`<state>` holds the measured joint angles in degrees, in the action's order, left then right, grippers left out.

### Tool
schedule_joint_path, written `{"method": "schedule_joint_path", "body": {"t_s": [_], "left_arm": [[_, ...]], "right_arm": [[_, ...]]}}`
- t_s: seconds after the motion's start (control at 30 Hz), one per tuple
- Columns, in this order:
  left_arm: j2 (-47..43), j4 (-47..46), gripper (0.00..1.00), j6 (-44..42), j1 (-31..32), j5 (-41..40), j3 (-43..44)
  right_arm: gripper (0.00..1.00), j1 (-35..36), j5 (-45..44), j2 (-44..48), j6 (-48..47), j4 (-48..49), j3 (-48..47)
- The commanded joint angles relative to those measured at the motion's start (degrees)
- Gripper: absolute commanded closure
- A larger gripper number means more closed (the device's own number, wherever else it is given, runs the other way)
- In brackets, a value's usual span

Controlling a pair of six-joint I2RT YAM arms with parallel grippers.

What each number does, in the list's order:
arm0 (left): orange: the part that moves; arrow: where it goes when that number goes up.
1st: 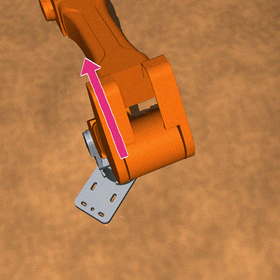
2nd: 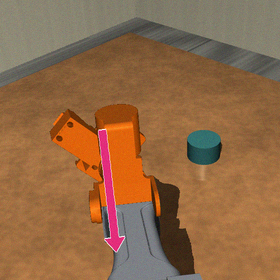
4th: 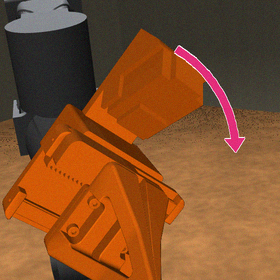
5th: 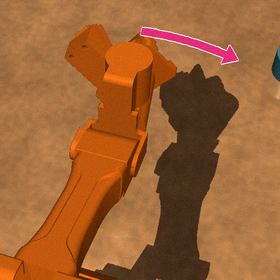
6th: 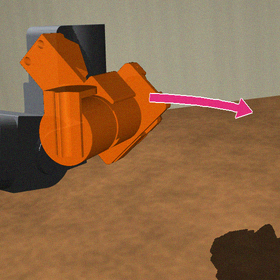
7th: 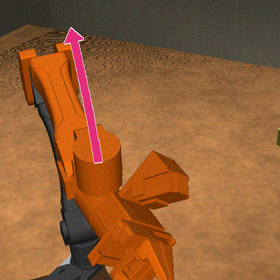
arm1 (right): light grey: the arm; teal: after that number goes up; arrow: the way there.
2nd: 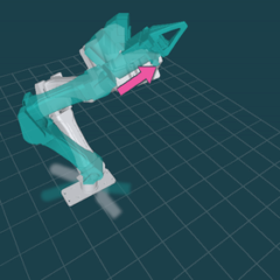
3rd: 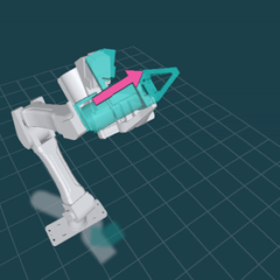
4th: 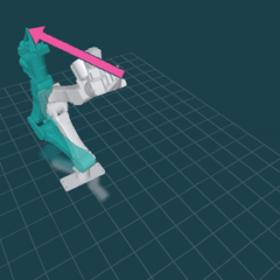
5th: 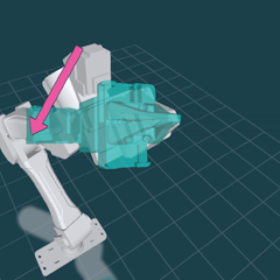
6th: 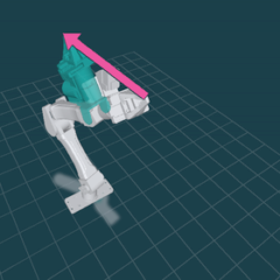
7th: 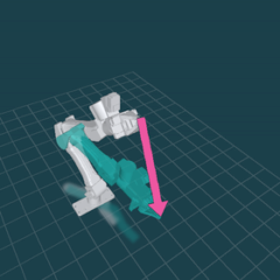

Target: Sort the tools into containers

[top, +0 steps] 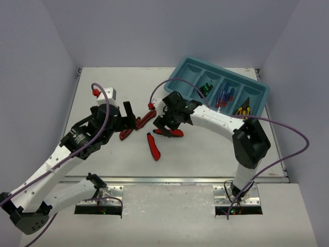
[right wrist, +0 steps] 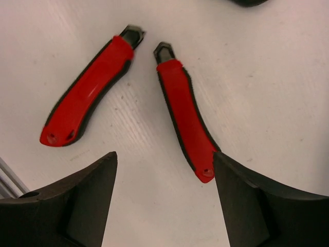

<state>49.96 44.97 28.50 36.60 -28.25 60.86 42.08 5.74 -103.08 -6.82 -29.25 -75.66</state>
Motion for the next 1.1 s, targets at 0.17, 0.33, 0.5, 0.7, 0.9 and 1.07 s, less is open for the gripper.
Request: {"method": "schedule_joint_path", "body": {"t_s": [0.17,0.33,0.5,0.7,0.9,1.07], "left_arm": [[-12.31,-6.38,0.00,-8.07,-0.40,1.33,-9.27],[-15.67,-11.29,0.00,-7.75,-0.39,3.58,-13.86],[-15.95,-11.83,0.00,-7.93,-0.43,4.20,-14.45],[-15.68,-12.15,0.00,-7.93,-0.44,4.87,-14.75],[-16.22,-12.24,0.00,-7.87,-0.39,5.06,-14.98],[-16.83,-12.32,0.00,-7.75,-0.39,4.87,-15.11]], "right_arm": [[0.26,2.85,-8.35,-8.65,-12.36,3.35,-0.27],[0.35,2.83,-8.99,-13.40,-13.83,3.02,-1.51],[0.67,2.74,-7.25,-15.78,-14.27,2.85,-1.77],[0.96,2.74,-5.95,-14.43,-12.41,2.32,-3.56],[1.00,-2.10,-3.47,-7.23,-0.70,2.67,-9.92],[1.00,-10.56,0.01,-4.01,16.43,2.18,-15.17]]}}
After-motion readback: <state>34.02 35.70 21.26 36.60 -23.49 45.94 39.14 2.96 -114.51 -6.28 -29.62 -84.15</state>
